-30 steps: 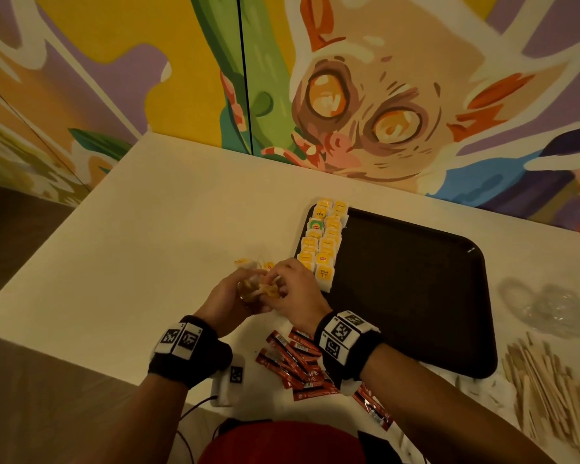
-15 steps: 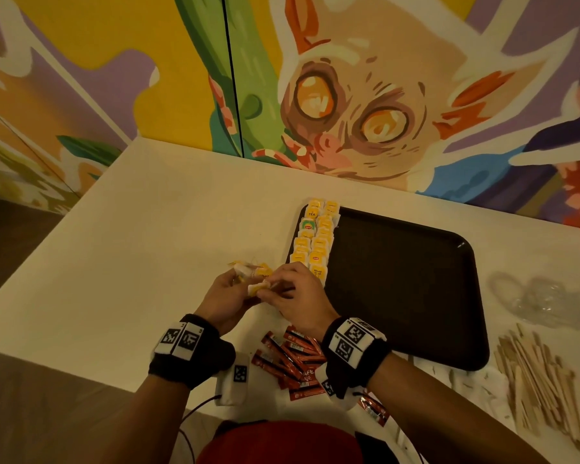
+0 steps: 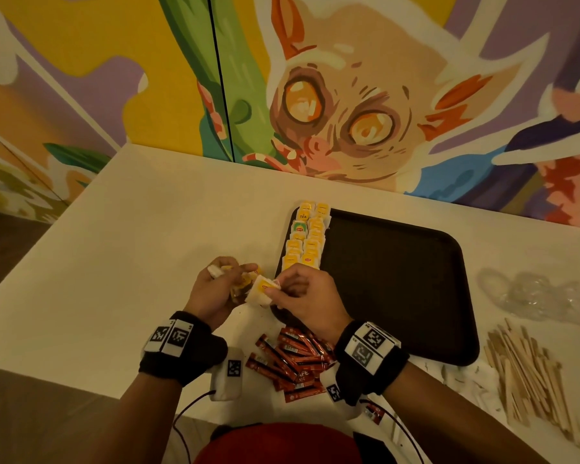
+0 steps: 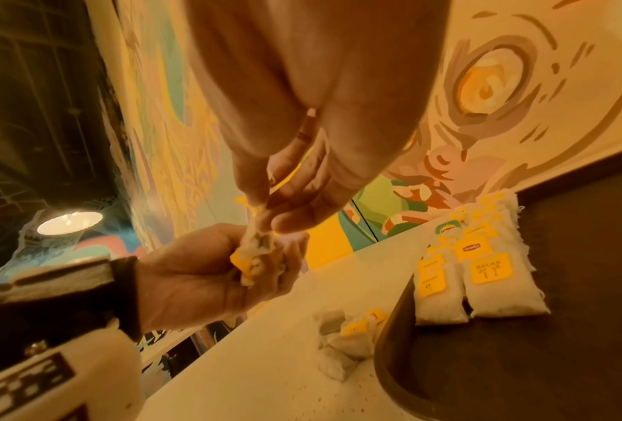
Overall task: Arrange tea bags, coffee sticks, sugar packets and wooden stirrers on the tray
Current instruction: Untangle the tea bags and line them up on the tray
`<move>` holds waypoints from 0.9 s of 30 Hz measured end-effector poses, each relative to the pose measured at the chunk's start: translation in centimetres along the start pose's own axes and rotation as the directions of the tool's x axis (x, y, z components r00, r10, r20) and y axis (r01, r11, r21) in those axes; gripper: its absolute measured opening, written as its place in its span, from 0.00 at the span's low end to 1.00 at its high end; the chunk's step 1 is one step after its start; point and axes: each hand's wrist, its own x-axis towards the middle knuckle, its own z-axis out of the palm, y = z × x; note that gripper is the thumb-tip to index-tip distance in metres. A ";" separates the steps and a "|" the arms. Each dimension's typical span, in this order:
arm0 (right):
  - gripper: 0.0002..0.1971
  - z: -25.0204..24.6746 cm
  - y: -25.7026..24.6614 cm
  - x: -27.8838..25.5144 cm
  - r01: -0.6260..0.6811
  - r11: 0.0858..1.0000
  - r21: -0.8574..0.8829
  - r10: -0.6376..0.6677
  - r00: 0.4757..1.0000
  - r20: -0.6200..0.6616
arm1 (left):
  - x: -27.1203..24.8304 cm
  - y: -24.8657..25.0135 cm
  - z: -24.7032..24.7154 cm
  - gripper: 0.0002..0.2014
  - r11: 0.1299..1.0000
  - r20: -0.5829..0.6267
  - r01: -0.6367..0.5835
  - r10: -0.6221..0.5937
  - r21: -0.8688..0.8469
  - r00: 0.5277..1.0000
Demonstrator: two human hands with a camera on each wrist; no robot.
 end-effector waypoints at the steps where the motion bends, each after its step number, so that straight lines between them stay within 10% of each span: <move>1: 0.08 -0.2 0.1 0.1 -0.008 1.000 -0.002 0.008 1.000 -0.009 | -0.1 0.2 0.1 0.10 1.000 0.014 0.005 -0.005 0.027 1.000; 10: 0.09 -1.1 -0.7 -0.2 -0.026 0.992 0.120 0.033 0.998 -0.053 | -1.1 1.8 1.7 0.10 0.930 0.187 -0.030 -0.043 0.367 0.981; 18: 0.05 -2.5 -0.6 -0.9 -0.025 0.985 0.170 0.024 1.000 0.010 | -1.5 2.0 2.3 0.05 0.618 0.398 -0.412 0.170 0.669 0.901; 27: 0.06 -3.5 -0.9 -1.5 0.001 0.995 0.096 0.000 1.000 -0.005 | -1.0 1.7 2.3 0.06 0.334 0.476 -0.544 0.268 0.769 0.838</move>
